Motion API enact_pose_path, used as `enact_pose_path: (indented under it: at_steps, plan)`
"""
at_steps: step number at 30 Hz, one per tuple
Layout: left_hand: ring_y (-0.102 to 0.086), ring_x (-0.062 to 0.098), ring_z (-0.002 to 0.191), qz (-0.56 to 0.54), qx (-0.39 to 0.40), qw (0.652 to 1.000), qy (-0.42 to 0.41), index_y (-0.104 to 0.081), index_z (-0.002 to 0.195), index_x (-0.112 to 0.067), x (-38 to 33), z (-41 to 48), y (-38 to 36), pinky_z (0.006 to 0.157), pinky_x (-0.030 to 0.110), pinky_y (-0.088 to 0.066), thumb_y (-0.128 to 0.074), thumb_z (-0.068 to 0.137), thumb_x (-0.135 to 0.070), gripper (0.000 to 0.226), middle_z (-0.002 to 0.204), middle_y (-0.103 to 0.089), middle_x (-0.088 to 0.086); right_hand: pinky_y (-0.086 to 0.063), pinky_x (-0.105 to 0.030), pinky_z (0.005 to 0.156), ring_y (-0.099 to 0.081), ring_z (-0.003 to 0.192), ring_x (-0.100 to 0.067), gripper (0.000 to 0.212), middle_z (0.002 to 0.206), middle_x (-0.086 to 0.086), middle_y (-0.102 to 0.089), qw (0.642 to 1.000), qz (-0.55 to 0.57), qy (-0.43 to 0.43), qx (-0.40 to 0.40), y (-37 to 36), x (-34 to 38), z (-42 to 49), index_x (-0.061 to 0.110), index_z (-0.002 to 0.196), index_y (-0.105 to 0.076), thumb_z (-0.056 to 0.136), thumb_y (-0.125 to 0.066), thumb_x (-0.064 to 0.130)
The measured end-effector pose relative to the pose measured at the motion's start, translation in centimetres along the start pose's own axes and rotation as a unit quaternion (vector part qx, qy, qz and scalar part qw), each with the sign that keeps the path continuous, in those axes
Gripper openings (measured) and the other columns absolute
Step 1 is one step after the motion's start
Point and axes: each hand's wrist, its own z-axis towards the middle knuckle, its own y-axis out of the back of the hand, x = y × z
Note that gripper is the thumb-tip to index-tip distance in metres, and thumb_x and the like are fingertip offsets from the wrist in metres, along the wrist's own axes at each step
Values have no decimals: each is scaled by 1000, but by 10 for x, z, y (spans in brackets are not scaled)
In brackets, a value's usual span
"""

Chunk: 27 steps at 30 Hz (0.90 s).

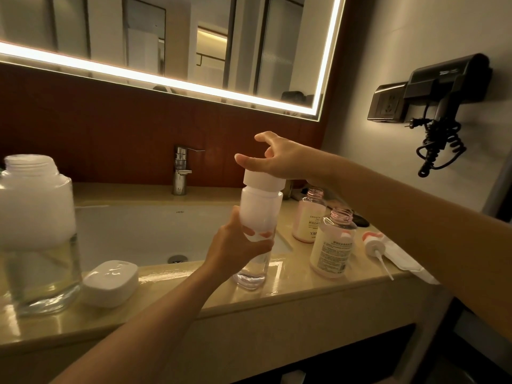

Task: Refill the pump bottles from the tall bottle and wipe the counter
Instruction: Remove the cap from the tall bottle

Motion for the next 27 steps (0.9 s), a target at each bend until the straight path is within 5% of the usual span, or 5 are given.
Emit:
enact_pose_path:
  at_steps: [4,10,15,19,27]
  plan:
    - [-58,18,94,2,-3,1000,2,-35,127,-16,2,1,-1,80,41,-54,-79,67,-33,77,107,-55,0,-43,-33,88,-46,121,-26,86,139,-8,-42,992,-108,9,-61,-6,-5,-1,14,143,-21,79,-49,64]
    - [-57,17,94,3,-6,1000,-2,-35,128,-15,2,1,-1,80,39,-54,-79,66,-33,77,108,-54,-1,-43,-19,64,-49,103,-19,55,125,-6,-48,998,55,5,-7,-5,-6,3,19,133,-31,87,-58,34]
    - [-56,18,96,1,-7,1000,-3,-35,128,-15,1,0,-2,81,38,-54,-79,67,-32,77,110,-54,0,-40,-40,98,-36,131,-27,75,148,-7,-29,999,-29,33,-10,-5,-4,-1,23,143,-20,84,-45,61]
    - [-57,17,93,2,-8,1000,-2,-36,127,-16,2,0,-1,80,40,-55,-80,66,-33,77,106,-54,-2,-41,-43,98,-37,130,-31,84,148,-11,-25,988,-141,10,-60,-7,-7,0,19,143,-24,78,-38,72]
    - [-56,16,93,3,-10,1000,-4,-35,127,-16,0,-1,-1,79,37,-54,-79,67,-33,76,103,-51,-6,-42,-27,80,-44,108,-20,53,138,-8,-38,999,31,31,0,-9,-8,3,22,137,-31,90,-54,30]
